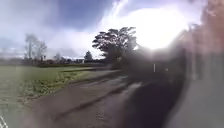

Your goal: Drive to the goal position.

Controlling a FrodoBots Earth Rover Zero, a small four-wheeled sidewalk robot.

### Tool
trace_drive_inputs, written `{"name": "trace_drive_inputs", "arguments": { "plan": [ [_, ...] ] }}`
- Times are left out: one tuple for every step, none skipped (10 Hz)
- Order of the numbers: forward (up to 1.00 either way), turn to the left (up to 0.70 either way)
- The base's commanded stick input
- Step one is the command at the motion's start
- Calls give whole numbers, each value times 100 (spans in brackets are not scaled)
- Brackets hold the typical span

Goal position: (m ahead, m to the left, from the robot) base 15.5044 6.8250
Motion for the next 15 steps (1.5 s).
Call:
{"name": "trace_drive_inputs", "arguments": {
  "plan": [
    [85,0],
    [85,0],
    [85,0],
    [85,0],
    [85,0],
    [85,0],
    [85,0],
    [85,0],
    [85,0],
    [85,0],
    [85,0],
    [85,0],
    [85,0],
    [85,-8],
    [85,-18]
  ]
}}
